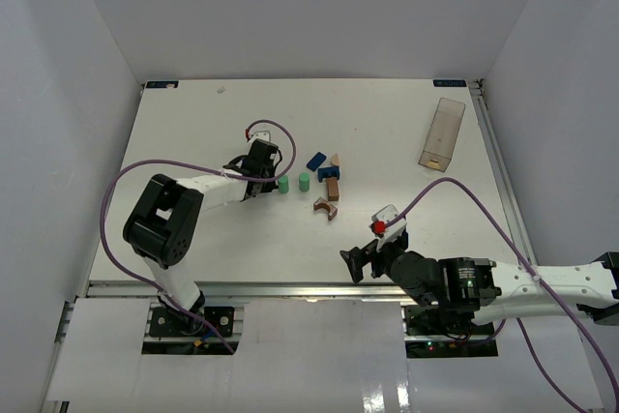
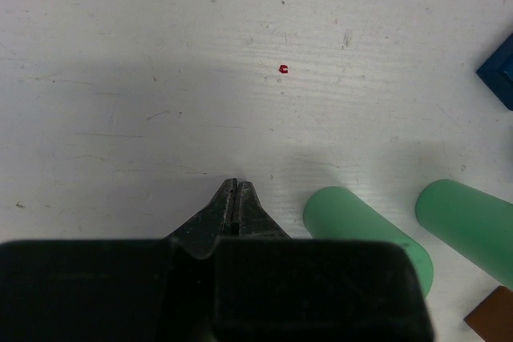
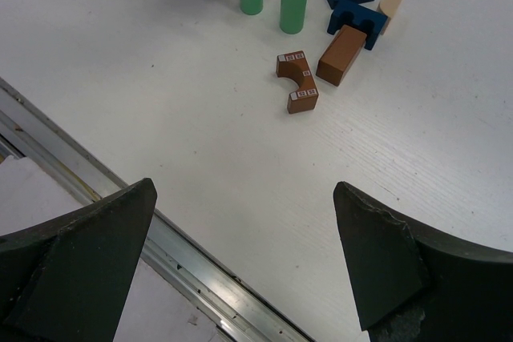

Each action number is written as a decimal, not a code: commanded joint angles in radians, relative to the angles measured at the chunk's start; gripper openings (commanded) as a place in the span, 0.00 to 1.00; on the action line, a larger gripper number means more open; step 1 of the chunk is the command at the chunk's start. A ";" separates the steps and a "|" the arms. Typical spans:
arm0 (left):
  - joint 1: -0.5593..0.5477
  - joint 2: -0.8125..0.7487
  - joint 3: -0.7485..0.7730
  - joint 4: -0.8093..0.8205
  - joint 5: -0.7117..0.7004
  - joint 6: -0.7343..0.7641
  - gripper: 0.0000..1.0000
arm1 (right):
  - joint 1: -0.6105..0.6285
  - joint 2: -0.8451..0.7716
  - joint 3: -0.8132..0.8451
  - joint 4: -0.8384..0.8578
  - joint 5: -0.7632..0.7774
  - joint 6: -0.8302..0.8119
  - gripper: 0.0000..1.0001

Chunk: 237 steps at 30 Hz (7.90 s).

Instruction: Build the wood block tower

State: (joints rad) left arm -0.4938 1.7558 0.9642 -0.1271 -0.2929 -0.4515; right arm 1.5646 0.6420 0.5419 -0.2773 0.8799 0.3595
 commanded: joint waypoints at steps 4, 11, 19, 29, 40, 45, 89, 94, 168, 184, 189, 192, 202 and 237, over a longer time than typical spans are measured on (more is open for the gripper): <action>0.000 -0.006 0.026 0.019 0.047 -0.002 0.00 | 0.002 0.004 0.020 0.018 0.016 0.009 0.98; 0.000 -0.002 0.021 0.044 0.110 -0.010 0.00 | 0.002 0.008 0.021 0.018 0.018 0.010 0.98; -0.001 -0.008 0.012 0.064 0.131 -0.012 0.00 | 0.002 0.014 0.023 0.016 0.015 0.009 0.98; 0.000 -0.002 0.008 0.084 0.156 -0.012 0.00 | 0.002 0.016 0.024 0.013 0.016 0.010 0.98; -0.003 -0.001 0.007 0.095 0.166 -0.012 0.00 | 0.002 0.019 0.026 0.011 0.016 0.013 0.98; -0.005 0.004 0.012 0.100 0.172 -0.012 0.00 | 0.002 0.022 0.027 0.009 0.015 0.014 0.98; -0.017 0.008 0.010 0.118 0.171 -0.001 0.00 | 0.002 0.028 0.031 0.004 0.016 0.017 0.98; -0.019 0.013 0.011 0.119 0.172 0.002 0.00 | 0.002 0.034 0.033 0.004 0.016 0.016 0.98; -0.084 -1.186 -0.626 0.302 0.087 -0.204 0.98 | -0.855 1.673 1.311 -0.174 -0.410 0.443 0.64; -0.086 -1.192 -0.631 0.307 0.081 -0.198 0.98 | -0.938 1.554 1.353 0.004 -0.492 -0.056 0.08; -0.088 -1.204 -0.662 0.364 0.085 -0.171 0.98 | -0.953 1.377 1.232 0.142 -0.812 -0.431 0.08; -0.086 -1.217 -0.698 0.420 0.081 -0.155 0.98 | -0.953 1.258 1.149 0.135 -0.946 -0.587 0.08; -0.086 -1.244 -0.713 0.421 0.056 -0.153 0.98 | -0.948 1.157 1.131 -0.040 -1.357 -0.970 0.08; -0.086 -1.316 -0.737 0.419 0.049 -0.169 0.98 | -0.815 1.472 1.418 -0.527 -1.370 -1.378 0.08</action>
State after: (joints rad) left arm -0.5781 0.4373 0.2344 0.2745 -0.2470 -0.6184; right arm 0.7300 2.0900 1.9072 -0.7627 -0.4972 -1.0028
